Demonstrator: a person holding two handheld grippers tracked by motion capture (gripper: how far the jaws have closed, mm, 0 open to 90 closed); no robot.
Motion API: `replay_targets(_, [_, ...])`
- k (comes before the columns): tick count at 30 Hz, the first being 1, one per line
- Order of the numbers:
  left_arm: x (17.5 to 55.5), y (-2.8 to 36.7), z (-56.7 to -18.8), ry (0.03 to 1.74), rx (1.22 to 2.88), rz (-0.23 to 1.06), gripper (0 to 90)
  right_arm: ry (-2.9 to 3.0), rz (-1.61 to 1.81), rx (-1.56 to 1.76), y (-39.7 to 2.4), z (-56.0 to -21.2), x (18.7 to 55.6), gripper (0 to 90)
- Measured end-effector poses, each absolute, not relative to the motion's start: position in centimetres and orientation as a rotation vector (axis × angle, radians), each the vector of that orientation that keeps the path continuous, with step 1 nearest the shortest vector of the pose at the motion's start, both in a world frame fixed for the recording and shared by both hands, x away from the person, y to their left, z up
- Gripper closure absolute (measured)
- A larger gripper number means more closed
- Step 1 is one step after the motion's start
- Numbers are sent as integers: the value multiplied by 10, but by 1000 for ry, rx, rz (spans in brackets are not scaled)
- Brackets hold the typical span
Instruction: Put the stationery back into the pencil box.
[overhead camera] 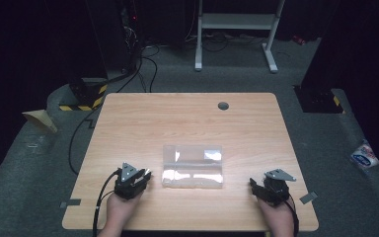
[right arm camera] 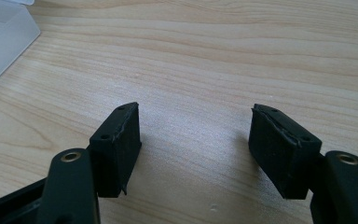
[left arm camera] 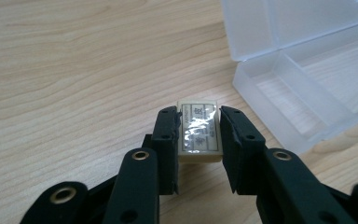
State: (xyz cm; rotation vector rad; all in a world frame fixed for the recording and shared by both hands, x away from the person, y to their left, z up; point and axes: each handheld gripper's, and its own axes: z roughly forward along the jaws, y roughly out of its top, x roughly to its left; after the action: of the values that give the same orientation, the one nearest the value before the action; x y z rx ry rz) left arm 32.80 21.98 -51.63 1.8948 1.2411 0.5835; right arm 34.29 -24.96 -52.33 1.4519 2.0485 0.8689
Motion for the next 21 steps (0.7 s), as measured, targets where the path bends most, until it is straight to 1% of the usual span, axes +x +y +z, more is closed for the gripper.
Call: replay_targets(21, [322, 199, -500, 1149, 1883, 591, 680, 2048, 869, 1452, -250, -523, 343, 336])
